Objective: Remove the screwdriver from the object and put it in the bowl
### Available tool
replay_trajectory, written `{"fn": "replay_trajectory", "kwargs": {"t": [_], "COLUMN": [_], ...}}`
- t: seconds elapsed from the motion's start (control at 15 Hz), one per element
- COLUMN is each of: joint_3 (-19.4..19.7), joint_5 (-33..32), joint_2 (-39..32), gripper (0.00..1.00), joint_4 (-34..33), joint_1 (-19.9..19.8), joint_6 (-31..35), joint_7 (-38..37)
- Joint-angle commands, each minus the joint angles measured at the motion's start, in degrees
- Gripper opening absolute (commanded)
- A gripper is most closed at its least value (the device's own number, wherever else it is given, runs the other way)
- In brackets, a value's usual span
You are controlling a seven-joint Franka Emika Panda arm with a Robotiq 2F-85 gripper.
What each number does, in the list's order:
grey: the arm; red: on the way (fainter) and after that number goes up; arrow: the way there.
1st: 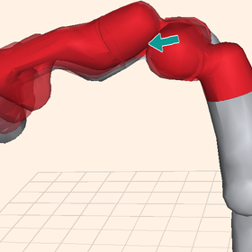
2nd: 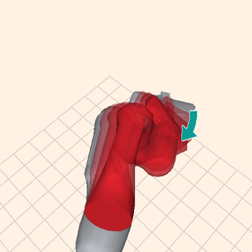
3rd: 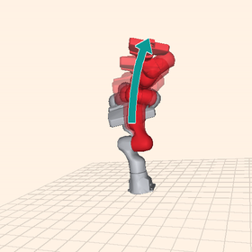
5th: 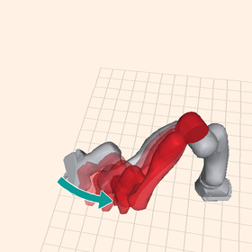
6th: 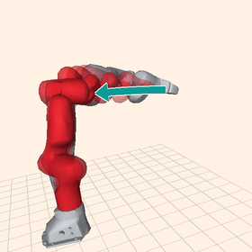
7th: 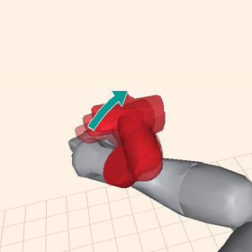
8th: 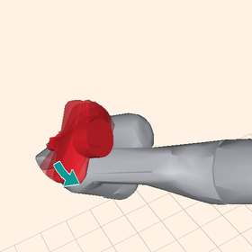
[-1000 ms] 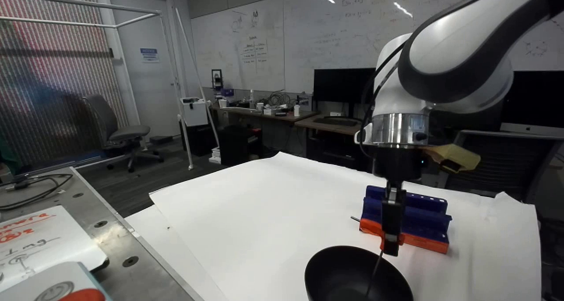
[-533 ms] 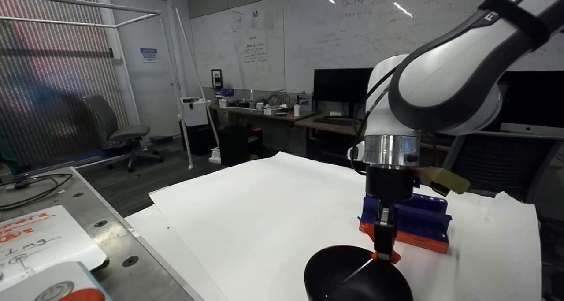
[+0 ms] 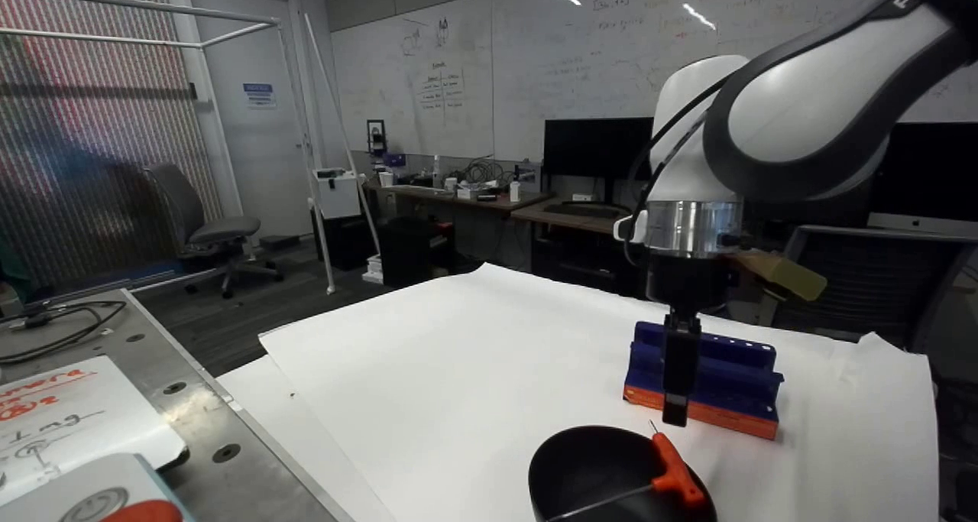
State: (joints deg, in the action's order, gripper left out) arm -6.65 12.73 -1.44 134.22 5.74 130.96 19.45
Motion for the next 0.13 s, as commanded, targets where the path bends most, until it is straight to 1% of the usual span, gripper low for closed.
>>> {"fn": "replay_trajectory", "kwargs": {"t": [0.0, 0.07], "joint_3": [1.6, 2.2], "joint_5": [-9.9, -13.1], "joint_2": [10.1, 12.0], "gripper": [1.00, 1.00], "joint_4": [5.6, 6.9], "joint_1": [-1.2, -1.8], "joint_6": [1.5, 1.9], "joint_7": [-3.2, -4.7]}}
